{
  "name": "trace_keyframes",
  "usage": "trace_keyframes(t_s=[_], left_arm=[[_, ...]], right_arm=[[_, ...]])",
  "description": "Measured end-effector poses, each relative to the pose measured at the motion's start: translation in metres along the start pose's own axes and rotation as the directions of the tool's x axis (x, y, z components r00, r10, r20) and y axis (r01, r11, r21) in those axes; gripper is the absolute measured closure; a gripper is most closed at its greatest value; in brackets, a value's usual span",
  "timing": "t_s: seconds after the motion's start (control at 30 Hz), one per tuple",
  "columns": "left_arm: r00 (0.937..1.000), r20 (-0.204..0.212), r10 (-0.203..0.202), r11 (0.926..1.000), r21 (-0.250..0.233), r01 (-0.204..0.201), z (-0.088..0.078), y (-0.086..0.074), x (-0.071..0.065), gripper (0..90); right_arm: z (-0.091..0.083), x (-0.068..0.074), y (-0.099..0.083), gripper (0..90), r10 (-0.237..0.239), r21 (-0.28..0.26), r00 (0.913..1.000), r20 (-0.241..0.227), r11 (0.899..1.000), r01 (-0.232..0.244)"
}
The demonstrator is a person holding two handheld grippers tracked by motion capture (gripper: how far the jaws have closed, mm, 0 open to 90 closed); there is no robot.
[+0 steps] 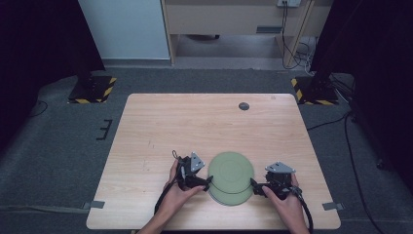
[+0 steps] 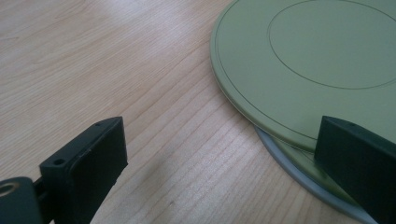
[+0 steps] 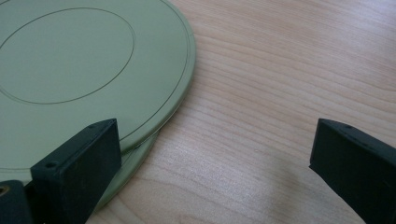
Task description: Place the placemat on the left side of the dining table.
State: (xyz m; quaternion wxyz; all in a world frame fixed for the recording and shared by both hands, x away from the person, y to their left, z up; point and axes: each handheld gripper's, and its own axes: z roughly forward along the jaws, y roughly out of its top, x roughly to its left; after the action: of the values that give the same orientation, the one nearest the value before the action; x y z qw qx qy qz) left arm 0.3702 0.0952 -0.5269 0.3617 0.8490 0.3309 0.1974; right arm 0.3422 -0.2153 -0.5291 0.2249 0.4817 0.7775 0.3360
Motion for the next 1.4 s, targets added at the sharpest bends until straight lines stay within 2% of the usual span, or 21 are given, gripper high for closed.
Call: trace_keyframes(t_s=[0.1, 0.33, 0.5, 0.8, 1.03, 1.1, 1.23, 1.4], left_arm=[[1.0, -0.002, 0.006, 1.0, 0.005, -0.006, 0.0, 0.001, 0.0, 1.6], [0.9999, 0.0, 0.012, 0.9999, 0.011, -0.012, 0.0, 0.002, 0.0, 2.4], [0.9998, 0.0, 0.02, 0.9997, 0.017, -0.02, 0.0, 0.004, 0.0, 3.3], [0.9997, 0.01, 0.024, 0.9995, 0.018, -0.024, -0.001, 0.005, 0.0, 4.0], [0.9998, 0.019, -0.003, 0.9999, -0.011, 0.003, -0.01, 0.01, 0.004, 4.5], [0.999, 0.038, -0.024, 0.9997, -0.009, 0.024, -0.009, 0.013, 0.005, 4.4], [0.9985, 0.051, 0.019, 0.9998, 0.005, -0.019, -0.007, 0.019, 0.003, 4.1], [0.9978, 0.065, 0.014, 0.9999, 0.005, -0.014, -0.003, 0.015, 0.002, 4.0]], right_arm=[[0.001, 0.0, 0.001, 3.1, 0.004, -0.004, 0.9999, 0.012, 1.0, -0.004], [-0.003, 0.005, 0.0, 4.6, -0.013, -0.004, 0.9998, -0.018, 1.0, 0.013], [0.001, 0.002, 0.002, 1.3, -0.003, 0.001, 1.0, -0.006, 1.0, 0.003], [-0.002, 0.005, 0.0, 4.4, -0.014, 0.001, 0.9998, -0.017, 1.0, 0.014], [-0.002, 0.005, 0.0, 4.4, -0.012, -0.001, 0.9998, -0.017, 1.0, 0.012], [-0.003, 0.005, 0.0, 4.4, -0.013, -0.004, 0.9997, -0.021, 1.0, 0.013], [-0.003, 0.006, 0.0, 4.3, -0.02, -0.003, 0.9995, -0.023, 1.0, 0.019], [-0.002, 0.006, 0.0, 3.6, -0.016, -0.001, 0.9997, -0.021, 1.0, 0.016]])
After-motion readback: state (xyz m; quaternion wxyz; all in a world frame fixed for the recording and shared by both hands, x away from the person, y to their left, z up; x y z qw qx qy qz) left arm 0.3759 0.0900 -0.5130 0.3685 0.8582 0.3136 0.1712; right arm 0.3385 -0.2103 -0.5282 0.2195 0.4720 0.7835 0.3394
